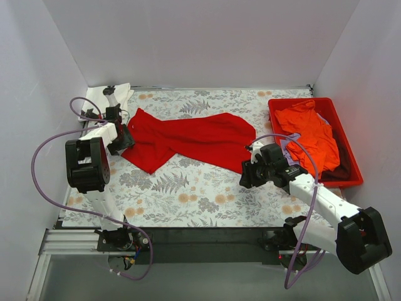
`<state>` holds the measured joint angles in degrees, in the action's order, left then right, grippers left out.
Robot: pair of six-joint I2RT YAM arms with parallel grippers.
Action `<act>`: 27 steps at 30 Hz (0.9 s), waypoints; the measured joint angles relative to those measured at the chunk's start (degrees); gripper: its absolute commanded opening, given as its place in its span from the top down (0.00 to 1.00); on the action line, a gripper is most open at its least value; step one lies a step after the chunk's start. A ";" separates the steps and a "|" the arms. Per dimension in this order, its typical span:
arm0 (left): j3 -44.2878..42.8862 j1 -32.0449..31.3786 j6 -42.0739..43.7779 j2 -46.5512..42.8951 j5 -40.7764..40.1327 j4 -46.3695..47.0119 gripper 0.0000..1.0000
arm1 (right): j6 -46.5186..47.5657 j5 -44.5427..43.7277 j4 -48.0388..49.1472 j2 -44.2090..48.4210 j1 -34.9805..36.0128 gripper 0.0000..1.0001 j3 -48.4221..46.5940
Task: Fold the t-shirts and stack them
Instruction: Flatten the tshirt out
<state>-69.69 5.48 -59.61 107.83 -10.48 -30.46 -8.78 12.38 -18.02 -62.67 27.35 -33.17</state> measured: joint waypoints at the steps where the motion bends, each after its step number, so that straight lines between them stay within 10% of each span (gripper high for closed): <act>1: -0.35 0.00 -0.09 0.13 0.09 -0.50 0.41 | 0.00 -0.02 0.00 0.17 0.00 0.46 0.07; 12: 0.33 0.04 -1.09 -0.63 0.68 -3.17 0.55 | 0.00 0.00 0.02 0.52 0.00 0.46 0.09; 27: 3.76 -0.07 -3.82 -4.57 0.20 -9.60 0.40 | 0.00 0.00 0.02 1.73 0.00 0.46 0.31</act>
<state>-65.93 5.41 -63.44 103.26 -10.28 -40.05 -8.78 12.38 -18.00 -60.95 27.35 -32.86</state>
